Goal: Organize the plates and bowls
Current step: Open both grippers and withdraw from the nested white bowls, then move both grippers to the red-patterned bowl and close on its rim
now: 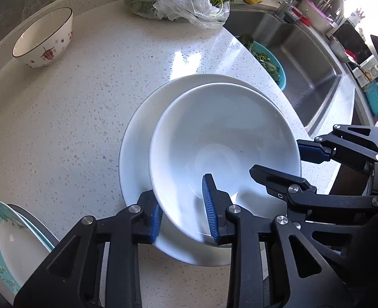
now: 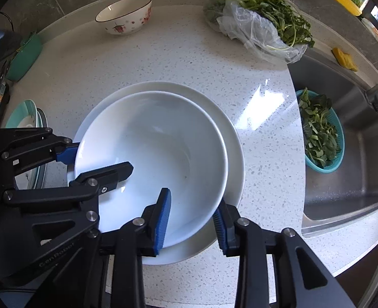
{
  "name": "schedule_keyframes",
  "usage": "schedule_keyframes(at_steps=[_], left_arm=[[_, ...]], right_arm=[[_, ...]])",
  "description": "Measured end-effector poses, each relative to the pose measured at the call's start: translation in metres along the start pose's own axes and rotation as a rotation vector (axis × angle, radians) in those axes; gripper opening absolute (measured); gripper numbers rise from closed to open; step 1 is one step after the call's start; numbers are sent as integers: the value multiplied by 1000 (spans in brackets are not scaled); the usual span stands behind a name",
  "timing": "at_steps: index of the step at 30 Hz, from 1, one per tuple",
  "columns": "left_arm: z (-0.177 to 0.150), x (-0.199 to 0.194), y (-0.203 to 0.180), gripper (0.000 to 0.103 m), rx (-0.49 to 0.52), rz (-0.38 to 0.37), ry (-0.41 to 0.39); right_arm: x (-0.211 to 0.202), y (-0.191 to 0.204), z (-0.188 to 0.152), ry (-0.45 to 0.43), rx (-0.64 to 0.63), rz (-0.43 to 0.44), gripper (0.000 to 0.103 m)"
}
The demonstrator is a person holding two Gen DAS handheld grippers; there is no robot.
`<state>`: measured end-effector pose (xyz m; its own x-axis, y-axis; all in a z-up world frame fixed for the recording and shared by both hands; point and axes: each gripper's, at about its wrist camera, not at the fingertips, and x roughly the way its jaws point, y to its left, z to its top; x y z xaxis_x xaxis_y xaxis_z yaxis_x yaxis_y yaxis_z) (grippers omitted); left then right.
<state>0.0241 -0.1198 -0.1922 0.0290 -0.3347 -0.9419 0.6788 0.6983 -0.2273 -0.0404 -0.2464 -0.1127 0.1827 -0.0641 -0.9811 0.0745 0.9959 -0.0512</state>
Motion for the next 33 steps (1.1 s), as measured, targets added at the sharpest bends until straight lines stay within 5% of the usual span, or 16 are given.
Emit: schedule_keyframes(at_steps=[5, 11, 17, 22, 24, 26, 33], left_arm=[[-3, -2, 0, 32, -13, -22, 6], [-3, -17, 11, 46, -85, -106, -28], [-6, -33, 19, 65, -129, -130, -53], [-8, -43, 24, 70, -152, -143, -57], [-9, -47, 28, 77, -166, -162, -58], [-11, -53, 33, 95, -172, -157, -67], [-16, -68, 54, 95, -245, -228, -49]], right_arm=[[-2, -2, -3, 9, 23, 30, 35], [-8, -27, -7, 16, 170, 217, 45], [-20, -33, -7, 1, 192, 265, 59], [-23, -38, -3, 12, 194, 291, 62], [-26, -40, 0, 20, 192, 308, 62], [-31, -43, 5, 15, 189, 338, 66], [-51, -62, 27, -38, 211, 393, 69]])
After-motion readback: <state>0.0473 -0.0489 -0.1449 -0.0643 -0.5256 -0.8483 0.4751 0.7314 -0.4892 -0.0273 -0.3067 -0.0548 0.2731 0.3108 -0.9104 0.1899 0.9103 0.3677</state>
